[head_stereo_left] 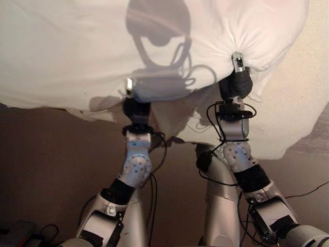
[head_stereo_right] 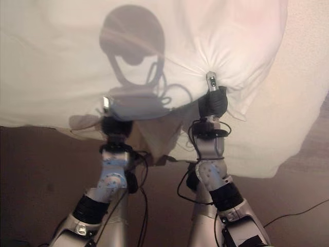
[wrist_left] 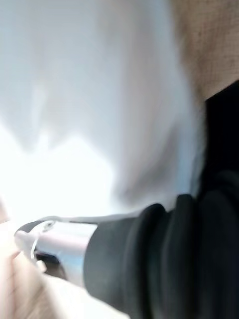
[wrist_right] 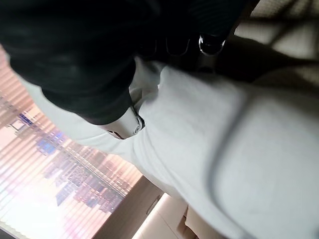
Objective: Make the bed
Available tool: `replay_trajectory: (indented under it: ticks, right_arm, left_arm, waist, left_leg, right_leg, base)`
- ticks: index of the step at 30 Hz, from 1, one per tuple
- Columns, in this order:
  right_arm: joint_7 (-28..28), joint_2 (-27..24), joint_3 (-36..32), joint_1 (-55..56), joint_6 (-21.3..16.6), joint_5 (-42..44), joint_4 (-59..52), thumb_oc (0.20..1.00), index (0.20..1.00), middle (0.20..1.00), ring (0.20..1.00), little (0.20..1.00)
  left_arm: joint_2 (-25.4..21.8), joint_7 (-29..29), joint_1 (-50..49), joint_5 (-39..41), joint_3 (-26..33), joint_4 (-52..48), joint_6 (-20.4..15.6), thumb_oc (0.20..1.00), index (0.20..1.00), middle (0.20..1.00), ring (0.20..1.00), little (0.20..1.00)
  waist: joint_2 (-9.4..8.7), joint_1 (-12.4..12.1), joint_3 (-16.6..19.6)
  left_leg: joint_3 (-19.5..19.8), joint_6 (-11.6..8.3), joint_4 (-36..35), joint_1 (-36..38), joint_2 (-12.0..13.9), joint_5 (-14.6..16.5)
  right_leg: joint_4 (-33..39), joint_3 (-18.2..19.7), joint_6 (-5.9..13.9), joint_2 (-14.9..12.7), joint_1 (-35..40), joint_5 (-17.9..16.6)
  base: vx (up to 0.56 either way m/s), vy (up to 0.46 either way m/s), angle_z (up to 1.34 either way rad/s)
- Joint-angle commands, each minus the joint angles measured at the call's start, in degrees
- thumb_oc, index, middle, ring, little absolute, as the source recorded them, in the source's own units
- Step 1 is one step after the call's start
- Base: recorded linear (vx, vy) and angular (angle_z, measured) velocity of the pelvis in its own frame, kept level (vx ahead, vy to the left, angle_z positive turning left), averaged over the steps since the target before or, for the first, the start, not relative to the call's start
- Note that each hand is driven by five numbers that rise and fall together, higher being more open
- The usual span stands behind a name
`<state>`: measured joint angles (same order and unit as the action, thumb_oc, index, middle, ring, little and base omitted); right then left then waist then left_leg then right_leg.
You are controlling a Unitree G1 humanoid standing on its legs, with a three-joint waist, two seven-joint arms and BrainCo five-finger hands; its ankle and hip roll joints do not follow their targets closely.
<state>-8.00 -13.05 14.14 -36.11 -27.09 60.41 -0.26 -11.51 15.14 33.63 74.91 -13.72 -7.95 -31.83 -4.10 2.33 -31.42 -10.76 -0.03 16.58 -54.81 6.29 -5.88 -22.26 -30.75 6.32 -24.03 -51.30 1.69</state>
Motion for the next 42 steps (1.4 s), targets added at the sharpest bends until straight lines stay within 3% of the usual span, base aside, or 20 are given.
replay_trajectory:
  ticks: [1,20,42]
  right_arm:
    - [2.47,-2.74,-3.42,1.50,-1.70,-0.89,-9.45,0.200,0.200,0.200,0.200,0.200]
    - [2.68,-5.12,-4.47,3.04,-0.56,-1.54,-9.55,0.200,0.200,0.200,0.200,0.200]
    - [2.82,-6.42,-5.65,2.77,-0.18,-2.55,-10.49,0.200,0.200,0.200,0.200,0.200]
  left_arm:
    - [-4.20,-3.31,3.24,-7.58,7.13,-10.16,-6.19,1.000,1.000,1.000,1.000,1.000]
    - [-11.26,0.95,-2.83,-10.65,16.12,-4.63,-6.47,1.000,1.000,1.000,1.000,1.000]
    - [-11.79,0.87,-8.02,-11.93,19.44,-5.52,-5.81,1.000,1.000,1.000,1.000,1.000]
  waist:
    - [0.82,-1.16,1.63]
    - [2.13,-2.15,1.63]
    - [3.82,-3.09,1.63]
  left_leg:
    - [0.72,-4.44,5.65,2.61,2.26,8.31]
    - [0.71,-4.39,6.60,2.38,2.37,8.54]
    - [0.12,-4.08,6.70,2.80,1.97,8.74]
  right_leg:
    - [-0.45,-2.55,5.79,-3.18,1.26,-7.58]
    - [-1.40,-2.10,5.68,-3.45,1.17,-7.22]
    - [-1.98,-2.16,5.68,-4.00,1.25,-7.14]
  base:
    - [0.00,0.000,0.00]
    - [0.00,0.000,0.00]
    - [0.00,0.000,0.00]
